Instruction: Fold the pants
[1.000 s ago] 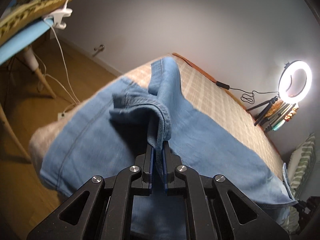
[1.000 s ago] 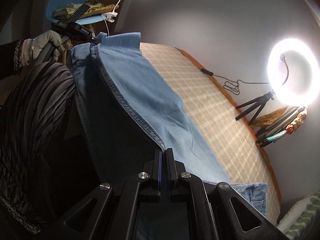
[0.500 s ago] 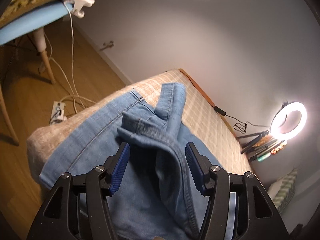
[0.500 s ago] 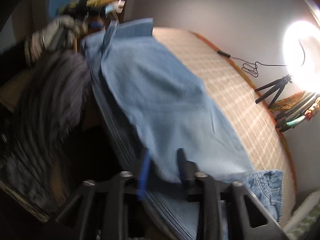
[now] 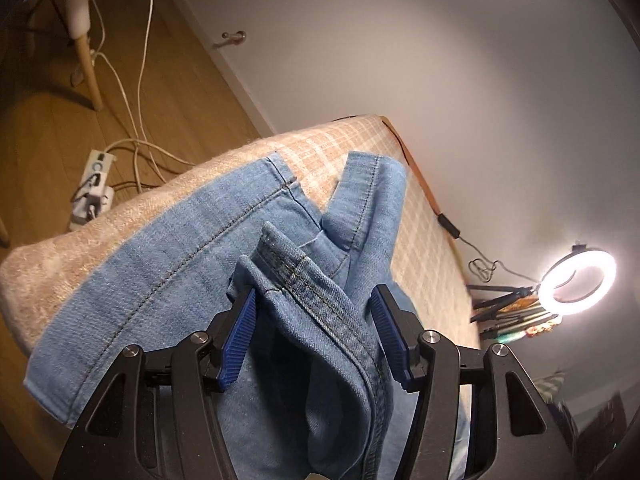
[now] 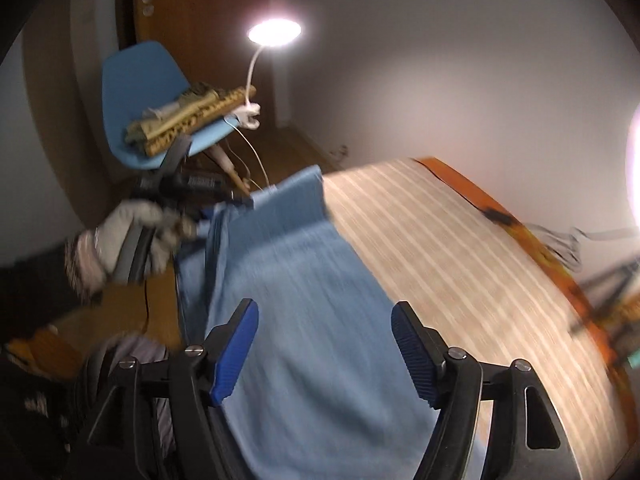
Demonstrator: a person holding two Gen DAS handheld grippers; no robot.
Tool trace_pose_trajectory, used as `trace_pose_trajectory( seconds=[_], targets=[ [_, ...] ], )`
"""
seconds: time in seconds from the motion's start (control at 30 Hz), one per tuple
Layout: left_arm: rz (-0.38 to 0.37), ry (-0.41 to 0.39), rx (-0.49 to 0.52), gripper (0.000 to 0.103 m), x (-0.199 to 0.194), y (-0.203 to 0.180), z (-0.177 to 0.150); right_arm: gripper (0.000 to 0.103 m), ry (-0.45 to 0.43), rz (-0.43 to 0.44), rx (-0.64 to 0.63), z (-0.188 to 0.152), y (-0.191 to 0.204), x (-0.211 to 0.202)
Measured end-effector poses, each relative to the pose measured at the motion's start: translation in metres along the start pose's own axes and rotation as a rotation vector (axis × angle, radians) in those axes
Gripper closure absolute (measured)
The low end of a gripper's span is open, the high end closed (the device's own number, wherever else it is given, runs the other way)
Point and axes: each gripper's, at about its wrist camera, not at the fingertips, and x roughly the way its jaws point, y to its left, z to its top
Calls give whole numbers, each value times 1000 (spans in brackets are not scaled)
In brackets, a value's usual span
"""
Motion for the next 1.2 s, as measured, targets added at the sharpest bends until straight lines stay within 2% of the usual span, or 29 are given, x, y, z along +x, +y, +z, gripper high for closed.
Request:
trace_pose_trajectory(
  seconds=[0.33,0.4,0.6,0.73,0.8,0.83,0.87,0.97,1.07,1.2],
  targets=[
    [-32,-34,14,49,2,7,7,30,34,176,90,79,-16,124],
    [-43,-45,18,60,3,8,4,29,49,199,121,91,-22,152],
    [-44,-77,43,82,1,13,-1,29,107,228,214,125,-32,235],
    [-53,-110,43,86,-6,17,-5,30,149,294,256,137,-25,278],
    [-58,-117,39,88,-9,19,-6,47,179,321,242,140,-18,291],
    [-64,-121,35,89,-10,20,-7,74,198,318,223,142,-13,296],
    [-68,-127,34,89,-13,21,-8,78,218,326,204,145,-9,298],
    [-74,-160,23,91,-27,25,-12,90,178,322,134,150,2,282],
    [-71,-206,1,93,-46,31,-19,94,135,338,91,157,10,260],
    [-66,-274,-41,96,-76,45,-30,96,87,379,59,171,25,236]
  ],
)
